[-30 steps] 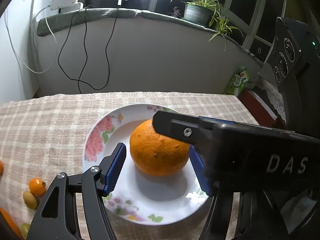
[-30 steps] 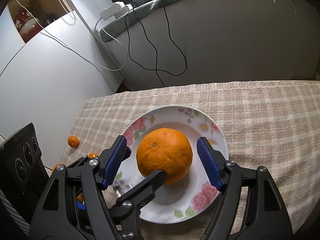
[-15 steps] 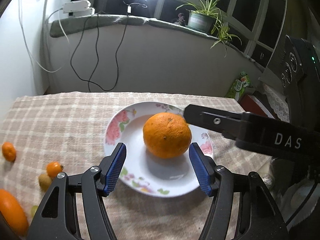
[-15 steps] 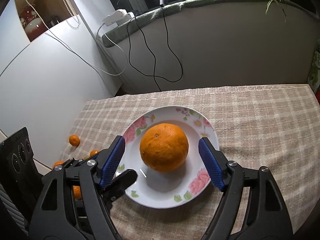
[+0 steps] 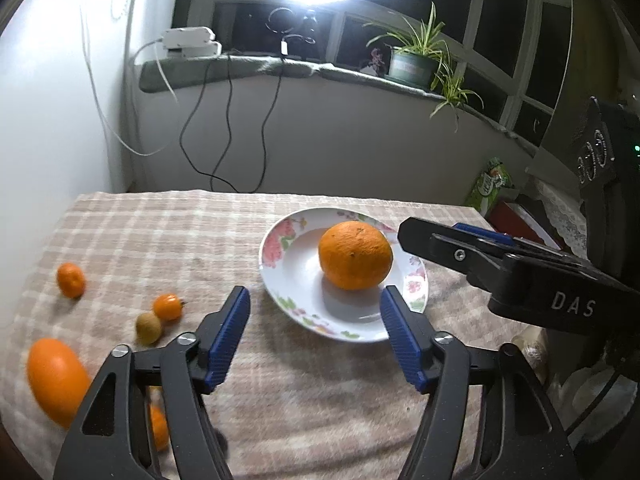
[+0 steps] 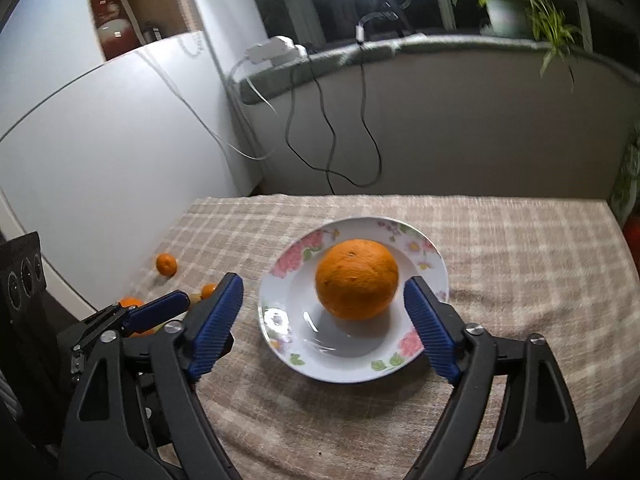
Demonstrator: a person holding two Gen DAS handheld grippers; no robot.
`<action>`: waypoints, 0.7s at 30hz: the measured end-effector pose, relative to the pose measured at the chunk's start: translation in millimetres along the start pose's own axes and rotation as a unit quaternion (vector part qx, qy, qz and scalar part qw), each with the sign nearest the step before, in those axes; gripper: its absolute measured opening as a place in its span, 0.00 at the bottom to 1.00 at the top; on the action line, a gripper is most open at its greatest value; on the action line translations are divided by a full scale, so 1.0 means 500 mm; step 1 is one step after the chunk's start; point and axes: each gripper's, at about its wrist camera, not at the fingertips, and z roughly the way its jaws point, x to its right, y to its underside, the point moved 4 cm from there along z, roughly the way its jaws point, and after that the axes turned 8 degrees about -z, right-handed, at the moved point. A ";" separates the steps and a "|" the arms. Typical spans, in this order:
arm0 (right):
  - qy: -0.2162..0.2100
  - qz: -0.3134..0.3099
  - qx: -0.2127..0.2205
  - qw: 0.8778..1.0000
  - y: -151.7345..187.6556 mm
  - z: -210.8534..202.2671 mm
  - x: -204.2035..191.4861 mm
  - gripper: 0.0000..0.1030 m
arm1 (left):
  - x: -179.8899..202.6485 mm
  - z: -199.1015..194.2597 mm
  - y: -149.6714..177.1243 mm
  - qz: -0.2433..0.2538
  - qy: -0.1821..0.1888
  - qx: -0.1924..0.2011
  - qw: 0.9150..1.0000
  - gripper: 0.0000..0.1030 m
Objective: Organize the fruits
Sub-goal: 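Open the right gripper and withdraw it toward the remaining fruit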
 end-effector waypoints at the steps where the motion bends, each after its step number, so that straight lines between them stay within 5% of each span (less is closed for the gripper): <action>1: 0.000 -0.007 0.003 1.000 0.000 -0.004 -0.008 0.84 | -0.005 -0.008 0.003 -0.001 -0.005 0.004 1.000 0.70; 21: -0.052 -0.105 -0.008 0.993 0.004 0.020 -0.183 0.94 | -0.182 -0.134 0.045 -0.052 -0.091 0.042 0.994 0.75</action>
